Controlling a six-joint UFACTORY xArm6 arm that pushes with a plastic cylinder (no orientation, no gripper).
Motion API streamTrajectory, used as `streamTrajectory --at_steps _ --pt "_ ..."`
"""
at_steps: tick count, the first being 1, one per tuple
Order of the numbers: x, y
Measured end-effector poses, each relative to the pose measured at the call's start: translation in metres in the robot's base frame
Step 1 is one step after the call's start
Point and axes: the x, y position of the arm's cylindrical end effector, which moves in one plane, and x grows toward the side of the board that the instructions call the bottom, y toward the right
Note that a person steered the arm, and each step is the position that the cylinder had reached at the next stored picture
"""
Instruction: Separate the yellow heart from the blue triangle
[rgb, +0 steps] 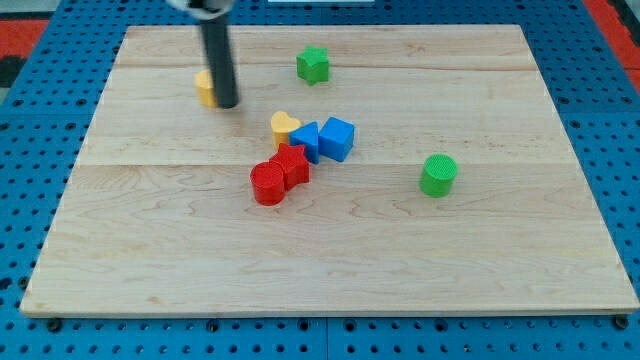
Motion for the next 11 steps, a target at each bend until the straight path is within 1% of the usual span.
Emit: streamTrajectory --at_steps 1,2,3,4,5,6,7,8,9,10,11 --pt "0.051 -0.011" --pt "0.053 0.07" --pt "0.055 0.093" --pt "0.054 0.122" --pt "0.042 0.157" --pt "0.014 0.157" --pt "0.008 0.216" --pt "-0.018 0.186" --pt "-0.029 0.064" --pt "-0.033 0.023" --pt "-0.028 0.146"
